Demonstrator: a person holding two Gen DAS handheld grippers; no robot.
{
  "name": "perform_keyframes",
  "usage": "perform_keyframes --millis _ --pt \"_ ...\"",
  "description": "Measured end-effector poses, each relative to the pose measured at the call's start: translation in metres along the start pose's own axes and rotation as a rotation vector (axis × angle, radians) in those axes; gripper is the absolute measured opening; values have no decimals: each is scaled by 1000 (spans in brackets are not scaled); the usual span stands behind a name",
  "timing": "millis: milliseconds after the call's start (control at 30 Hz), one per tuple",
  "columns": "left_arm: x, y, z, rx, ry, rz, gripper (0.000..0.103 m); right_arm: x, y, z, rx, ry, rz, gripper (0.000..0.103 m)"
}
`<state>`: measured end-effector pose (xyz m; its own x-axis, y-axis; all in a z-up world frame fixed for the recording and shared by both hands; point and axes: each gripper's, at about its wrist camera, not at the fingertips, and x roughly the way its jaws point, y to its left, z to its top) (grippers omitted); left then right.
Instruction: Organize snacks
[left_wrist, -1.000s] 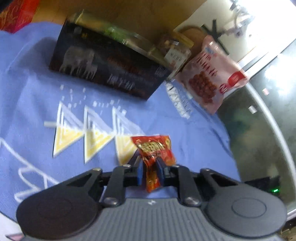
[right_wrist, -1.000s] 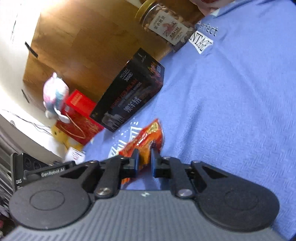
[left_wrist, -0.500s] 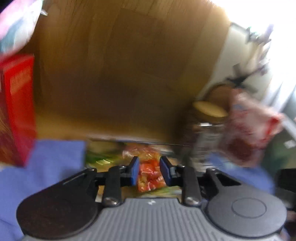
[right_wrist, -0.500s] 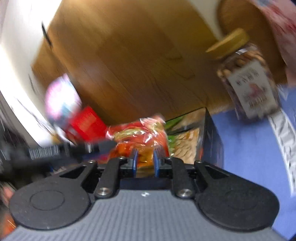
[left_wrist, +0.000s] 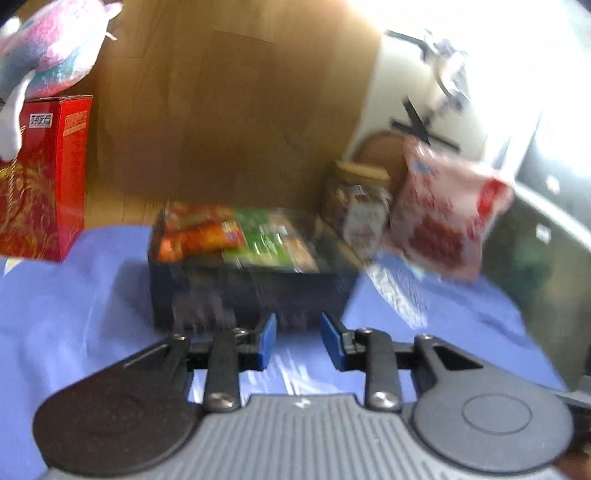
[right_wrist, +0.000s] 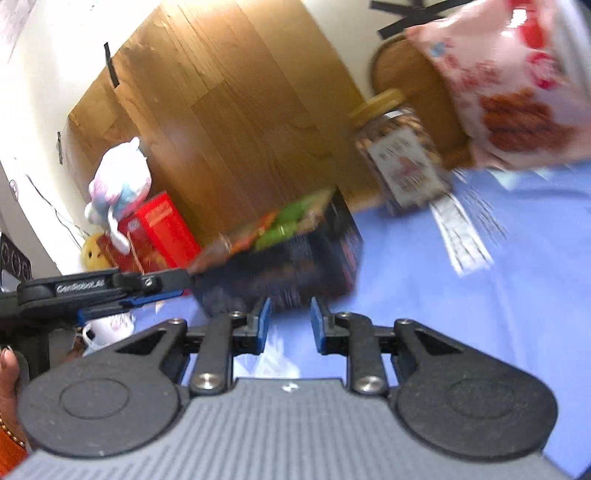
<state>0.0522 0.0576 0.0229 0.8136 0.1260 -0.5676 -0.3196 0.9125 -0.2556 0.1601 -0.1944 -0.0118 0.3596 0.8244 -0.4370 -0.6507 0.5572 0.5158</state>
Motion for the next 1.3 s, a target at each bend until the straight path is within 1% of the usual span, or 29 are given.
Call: perform_keyframes --millis 33,67,133,167,200,300,400,533,633,767,833,867,1000,1133,1300 --pt "-7 -11 -10 -3 29 19 28 -10 2 -8 19 8 -21 28" --pt "-15 -19 -17 -6 48 17 28 -23 4 -15 46 18 -27 28" --pt "-32 -36 -31 1 73 11 36 -40 10 -22 77 25 -32 28" --pt "-38 -41 -36 12 73 20 44 -48 14 -25 73 17 -32 29" --pt "-46 -48 -43 30 63 40 48 -57 18 -27 64 3 -38 29" --pt "-62 -62 -58 54 66 90 49 -79 30 -33 57 -26 -31 36" --pt "-77 -68 -69 41 75 111 49 -94 37 -38 58 -43 -5 37" --pt "-97 -74 -76 45 48 166 53 -110 44 -47 52 -50 15 37" --pt "-108 -76 -81 33 33 180 53 -121 45 -57 72 -47 33 37" --pt "-113 -78 -89 14 12 178 54 -129 50 -74 62 -11 8 39" --pt "-111 -82 -94 28 9 197 54 -134 50 -82 59 -5 -9 48" --pt "-110 -85 -96 39 9 211 55 -136 50 -85 56 -6 -16 48" --pt "-105 -90 -99 56 17 242 56 -143 45 -90 61 -11 -31 49" --pt "-107 -96 -101 73 -15 282 59 -150 41 -89 57 -19 -44 49" --pt "-102 -102 -99 83 -3 287 59 -157 35 -89 60 -35 -52 50"
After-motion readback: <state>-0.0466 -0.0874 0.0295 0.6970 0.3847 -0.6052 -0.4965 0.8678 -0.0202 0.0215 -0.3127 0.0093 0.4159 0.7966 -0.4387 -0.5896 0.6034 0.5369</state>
